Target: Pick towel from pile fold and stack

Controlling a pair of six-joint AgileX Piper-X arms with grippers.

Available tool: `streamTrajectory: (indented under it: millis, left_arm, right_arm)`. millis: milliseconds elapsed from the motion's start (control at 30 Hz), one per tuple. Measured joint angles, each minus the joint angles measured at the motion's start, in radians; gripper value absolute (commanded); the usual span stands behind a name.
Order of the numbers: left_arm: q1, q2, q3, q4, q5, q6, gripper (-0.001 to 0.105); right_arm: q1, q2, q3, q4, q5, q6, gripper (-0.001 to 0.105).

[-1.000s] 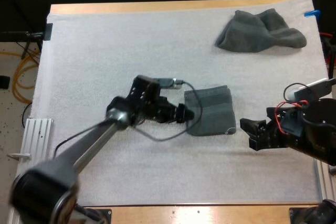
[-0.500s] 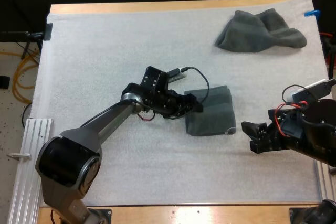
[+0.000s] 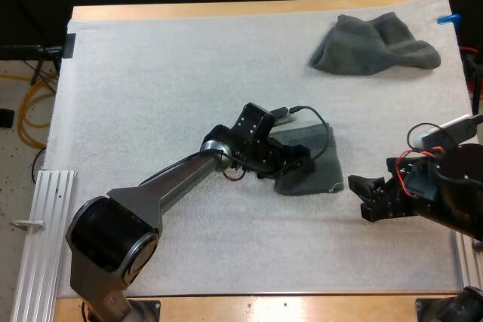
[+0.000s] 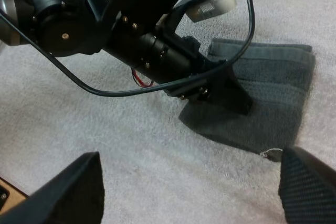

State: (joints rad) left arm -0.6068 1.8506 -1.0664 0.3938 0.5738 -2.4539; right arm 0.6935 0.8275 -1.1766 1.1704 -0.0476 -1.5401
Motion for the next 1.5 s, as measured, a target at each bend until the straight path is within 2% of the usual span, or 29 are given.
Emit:
streamTrajectory:
  millis: [100, 200, 233, 400, 533, 767, 900, 1067, 1167, 1500]
  left_arm:
    - [0.000, 0.002, 0.000, 0.000, -0.006, -0.003, 0.044]
    - [0.000, 0.004, 0.000, 0.004, -0.007, 0.000, 0.005]
    - [0.000, 0.004, 0.000, 0.004, -0.007, 0.006, 0.000]
    - [0.002, 0.004, -0.008, 0.042, -0.013, 0.090, 0.000]
    - [0.033, 0.004, -0.065, 0.186, -0.051, 0.233, 0.000]
    - [0.176, 0.004, -0.213, 0.555, -0.325, 0.577, 0.000]
    - [0.286, 0.004, -0.261, 0.698, -0.457, 0.692, 0.000]
    - [0.427, 0.004, -0.270, 0.772, -0.575, 0.769, 0.000]
    - [0.514, 0.004, -0.270, 0.793, -0.612, 0.799, 0.000]
    - [0.719, 0.004, -0.270, 0.808, -0.636, 0.827, 0.000]
  right_arm:
    - [0.000, -0.010, 0.000, 0.000, 0.000, 0.000, 0.067]
    - [0.000, -0.017, 0.000, 0.000, 0.004, 0.000, 0.067]
    - [0.000, -0.018, 0.000, 0.001, 0.011, 0.000, 0.067]
    - [0.000, -0.018, 0.000, 0.001, 0.039, 0.000, 0.067]
    - [0.000, -0.018, 0.000, 0.001, 0.040, 0.000, 0.067]
    - [0.000, -0.018, 0.000, 0.001, 0.066, 0.000, 0.067]
    - [0.000, -0.018, 0.000, 0.001, 0.088, 0.000, 0.067]
    - [0.000, -0.018, 0.000, 0.001, 0.090, 0.000, 0.067]
    - [0.000, -0.018, 0.000, 0.001, 0.090, 0.000, 0.067]
    - [0.000, -0.018, 0.000, 0.001, 0.090, 0.000, 0.067]
